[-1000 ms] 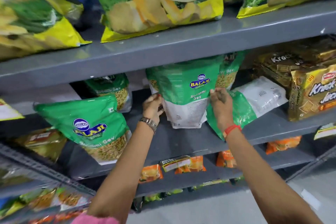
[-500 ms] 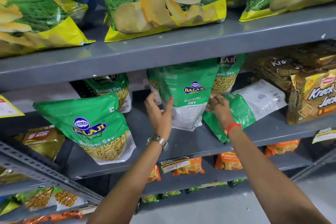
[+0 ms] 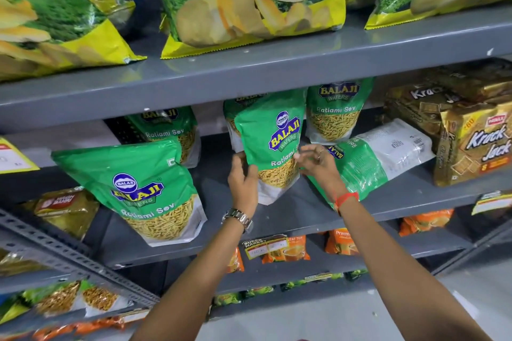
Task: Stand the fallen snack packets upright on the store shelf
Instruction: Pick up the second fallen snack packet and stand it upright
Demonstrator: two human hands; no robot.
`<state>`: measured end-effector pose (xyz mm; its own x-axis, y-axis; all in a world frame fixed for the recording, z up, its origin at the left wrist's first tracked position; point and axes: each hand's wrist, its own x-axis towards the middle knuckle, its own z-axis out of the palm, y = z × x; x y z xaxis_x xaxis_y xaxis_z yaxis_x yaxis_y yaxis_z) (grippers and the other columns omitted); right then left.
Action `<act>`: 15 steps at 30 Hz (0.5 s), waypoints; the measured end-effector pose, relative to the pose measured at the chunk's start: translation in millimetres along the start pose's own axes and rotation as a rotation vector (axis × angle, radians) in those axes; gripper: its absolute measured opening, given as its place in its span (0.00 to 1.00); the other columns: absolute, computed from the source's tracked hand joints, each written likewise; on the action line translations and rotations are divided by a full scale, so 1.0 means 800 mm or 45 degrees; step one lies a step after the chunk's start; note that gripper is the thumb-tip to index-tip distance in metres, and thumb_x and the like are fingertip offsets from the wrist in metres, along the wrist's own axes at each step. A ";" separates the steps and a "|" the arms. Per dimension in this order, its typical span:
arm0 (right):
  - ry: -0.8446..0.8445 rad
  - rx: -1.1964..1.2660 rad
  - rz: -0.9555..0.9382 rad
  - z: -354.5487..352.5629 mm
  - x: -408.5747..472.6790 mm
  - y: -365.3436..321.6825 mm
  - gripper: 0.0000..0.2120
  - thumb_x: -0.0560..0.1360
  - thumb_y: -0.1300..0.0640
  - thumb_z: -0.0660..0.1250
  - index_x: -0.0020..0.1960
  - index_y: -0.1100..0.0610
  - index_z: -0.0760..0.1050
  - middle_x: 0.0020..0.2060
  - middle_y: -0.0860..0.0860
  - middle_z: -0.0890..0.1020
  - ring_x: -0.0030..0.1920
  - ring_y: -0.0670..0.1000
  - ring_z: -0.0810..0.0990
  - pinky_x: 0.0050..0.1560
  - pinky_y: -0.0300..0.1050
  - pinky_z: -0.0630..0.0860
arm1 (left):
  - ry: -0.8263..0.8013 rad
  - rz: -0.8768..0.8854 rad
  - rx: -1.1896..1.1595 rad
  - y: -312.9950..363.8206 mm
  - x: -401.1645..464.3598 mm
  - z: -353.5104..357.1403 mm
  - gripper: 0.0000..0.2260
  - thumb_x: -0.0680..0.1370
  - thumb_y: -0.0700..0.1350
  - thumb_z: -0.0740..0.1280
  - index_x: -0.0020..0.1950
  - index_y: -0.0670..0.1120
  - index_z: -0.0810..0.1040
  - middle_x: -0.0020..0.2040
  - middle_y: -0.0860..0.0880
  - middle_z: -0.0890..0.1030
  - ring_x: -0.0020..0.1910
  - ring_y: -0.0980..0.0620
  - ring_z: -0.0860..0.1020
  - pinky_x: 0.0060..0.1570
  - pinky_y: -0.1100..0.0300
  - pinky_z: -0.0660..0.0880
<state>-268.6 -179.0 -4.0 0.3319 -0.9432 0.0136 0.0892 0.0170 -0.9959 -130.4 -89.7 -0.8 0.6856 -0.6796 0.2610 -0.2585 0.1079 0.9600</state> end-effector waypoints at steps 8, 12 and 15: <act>0.058 0.021 0.013 -0.003 0.038 -0.016 0.18 0.78 0.62 0.58 0.68 0.63 0.63 0.60 0.52 0.70 0.61 0.50 0.69 0.64 0.47 0.67 | 0.180 -0.111 -0.136 -0.006 0.048 -0.007 0.06 0.76 0.31 0.60 0.47 0.41 0.72 0.34 0.52 0.71 0.32 0.64 0.70 0.34 0.75 0.66; 0.128 -0.047 0.016 0.004 0.049 -0.013 0.08 0.79 0.61 0.58 0.56 0.63 0.71 0.49 0.56 0.75 0.51 0.54 0.72 0.58 0.57 0.73 | 0.274 -0.261 -0.219 -0.011 0.066 -0.002 0.08 0.76 0.32 0.61 0.52 0.30 0.75 0.39 0.48 0.75 0.35 0.58 0.70 0.41 0.66 0.70; 0.140 -0.236 -0.014 0.006 0.052 -0.012 0.09 0.79 0.59 0.57 0.51 0.64 0.72 0.37 0.52 0.75 0.44 0.54 0.72 0.47 0.55 0.74 | 0.306 -0.438 -0.356 -0.012 0.070 0.000 0.10 0.77 0.34 0.61 0.56 0.31 0.74 0.46 0.43 0.75 0.45 0.48 0.73 0.50 0.52 0.69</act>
<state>-251.0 -216.5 6.3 0.2265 -0.9737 0.0248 -0.0853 -0.0452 -0.9953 -89.8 -128.6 4.8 0.8449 -0.5272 -0.0909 0.1797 0.1197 0.9764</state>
